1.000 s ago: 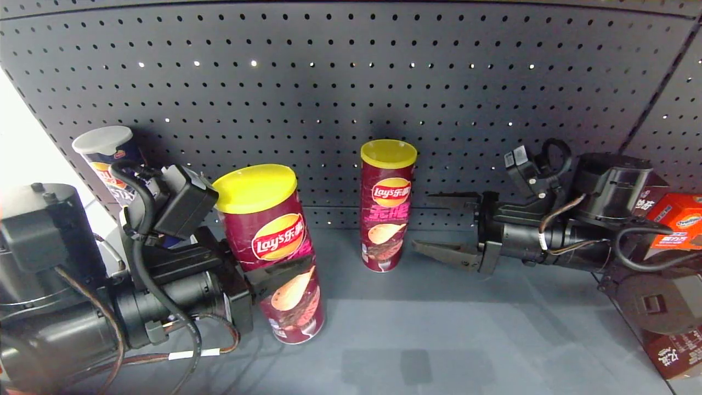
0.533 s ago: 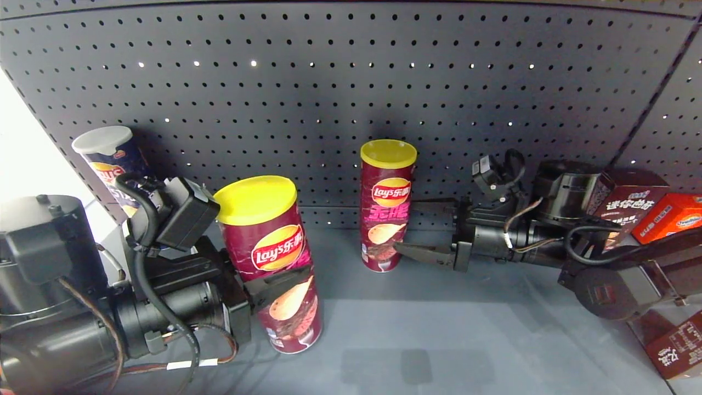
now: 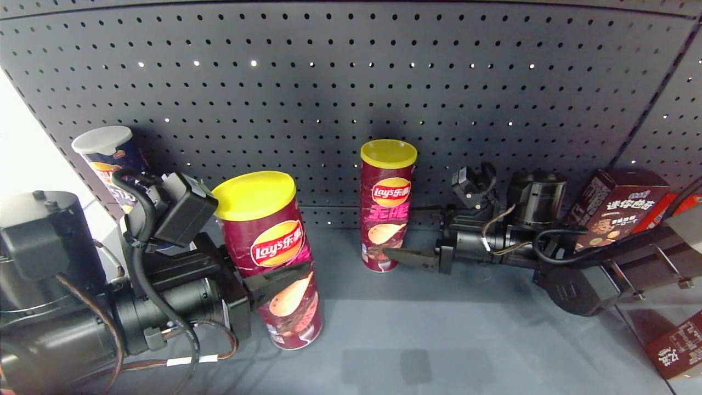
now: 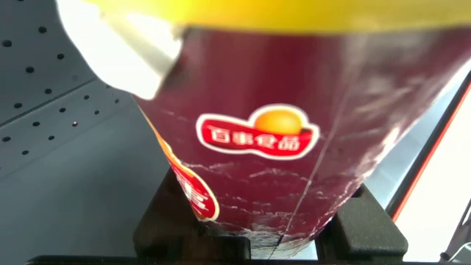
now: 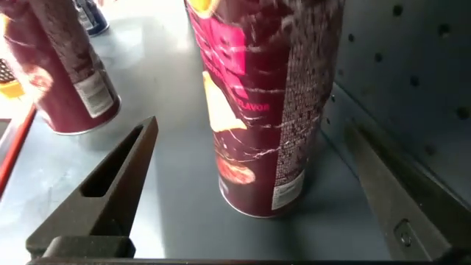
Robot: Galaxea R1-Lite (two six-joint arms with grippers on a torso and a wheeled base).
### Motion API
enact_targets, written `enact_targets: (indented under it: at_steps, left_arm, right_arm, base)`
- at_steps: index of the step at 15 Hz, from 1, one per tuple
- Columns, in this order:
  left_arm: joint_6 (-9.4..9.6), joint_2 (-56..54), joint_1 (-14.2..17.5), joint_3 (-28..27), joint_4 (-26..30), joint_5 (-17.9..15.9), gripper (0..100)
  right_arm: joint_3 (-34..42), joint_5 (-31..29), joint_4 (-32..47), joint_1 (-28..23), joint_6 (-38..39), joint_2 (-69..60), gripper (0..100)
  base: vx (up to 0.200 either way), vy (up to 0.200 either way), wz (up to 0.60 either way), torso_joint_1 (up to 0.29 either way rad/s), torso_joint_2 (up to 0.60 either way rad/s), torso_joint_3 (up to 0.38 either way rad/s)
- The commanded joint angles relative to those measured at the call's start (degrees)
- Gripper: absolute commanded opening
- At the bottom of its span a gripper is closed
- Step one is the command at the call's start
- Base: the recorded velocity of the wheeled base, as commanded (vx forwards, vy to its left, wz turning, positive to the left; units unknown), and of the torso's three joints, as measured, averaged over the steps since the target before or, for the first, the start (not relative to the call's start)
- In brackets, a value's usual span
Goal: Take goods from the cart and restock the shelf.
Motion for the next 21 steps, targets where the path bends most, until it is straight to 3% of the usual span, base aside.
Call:
enact_targets:
  at_steps: [1, 13, 14, 21]
  left_arm:
    - [-0.01, 0.1, 0.0, -0.6, -0.1, 0.0, 0]
    - [-0.01, 0.1, 0.0, -1.1, -0.1, 0.0, 0]
    - [-0.01, 0.2, 0.0, -1.1, -0.1, 0.0, 0]
    - [-0.01, 0.1, 0.4, -0.7, -0.1, 0.0, 0]
  right_arm:
    - [-1.2, 0.0, 0.0, 0.6, 0.0, 1.4, 100]
    - [-8.3, -0.2, 0.7, 2.0, 0.0, 7.5, 100]
    - [-9.0, -0.4, 0.7, 2.0, 0.0, 8.0, 0]
    - [-7.5, -0.7, 0.5, 2.2, -0.1, 6.2, 0]
  base:
    - [0.0, 0.0, 0.0, 0.0, 0.0, 0.0]
    - [0.0, 0.0, 0.0, 0.0, 0.0, 0.0]
    - [0.0, 0.0, 0.0, 0.0, 0.0, 0.0]
    - [0.0, 0.0, 0.0, 0.0, 0.0, 0.0]
